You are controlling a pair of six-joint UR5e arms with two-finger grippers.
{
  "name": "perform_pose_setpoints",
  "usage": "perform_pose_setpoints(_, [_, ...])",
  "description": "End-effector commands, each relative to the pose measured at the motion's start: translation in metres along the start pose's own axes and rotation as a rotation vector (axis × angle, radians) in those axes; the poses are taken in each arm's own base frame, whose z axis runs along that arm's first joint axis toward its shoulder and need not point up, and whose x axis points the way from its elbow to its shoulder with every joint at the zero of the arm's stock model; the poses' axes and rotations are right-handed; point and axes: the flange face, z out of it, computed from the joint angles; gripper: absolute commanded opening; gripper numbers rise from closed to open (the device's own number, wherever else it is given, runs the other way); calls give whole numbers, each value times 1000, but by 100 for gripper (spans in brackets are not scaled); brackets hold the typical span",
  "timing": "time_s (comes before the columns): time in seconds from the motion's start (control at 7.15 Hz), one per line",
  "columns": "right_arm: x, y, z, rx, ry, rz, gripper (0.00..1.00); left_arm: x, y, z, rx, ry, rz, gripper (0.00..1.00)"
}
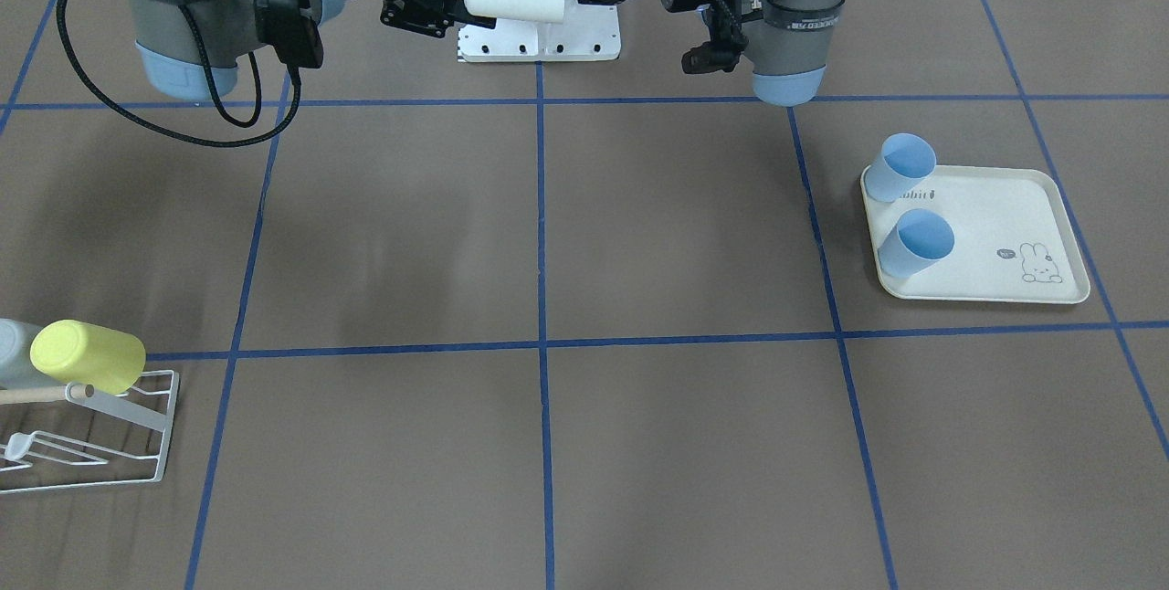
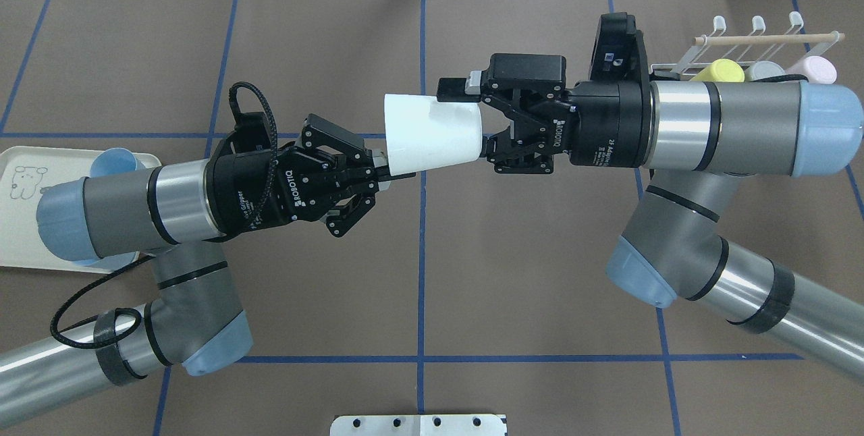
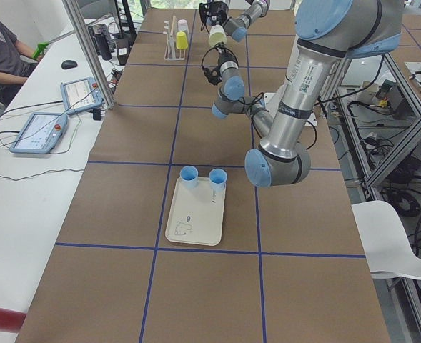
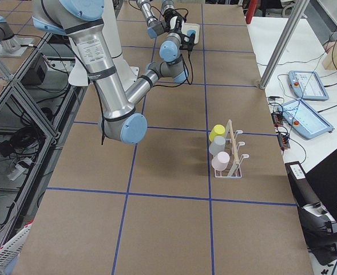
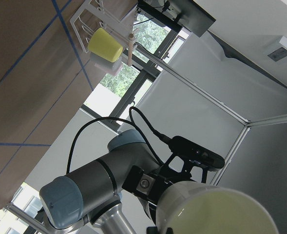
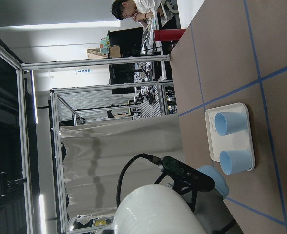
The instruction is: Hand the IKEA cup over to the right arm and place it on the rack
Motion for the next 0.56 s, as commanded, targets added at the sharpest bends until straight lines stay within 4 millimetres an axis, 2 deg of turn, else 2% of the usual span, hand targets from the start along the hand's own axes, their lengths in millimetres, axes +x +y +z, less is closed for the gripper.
perform_pose_setpoints(0.0, [1,1,0,-3,-5,-1,27,-3,3,0,7,17,-10,71])
perform_pose_setpoints(0.14, [0,1,0,-4,-8,-4,27,-1,2,-6,10,20,-6,99])
perform_pose_setpoints(0.28, [0,0,-3,1,-19,-9,27,0,-11,-23,49,10,22,99])
perform_pose_setpoints(0.42, [-2,-5,-6,25,-28,-17,27,11,-34,-54,114,-2,54,100])
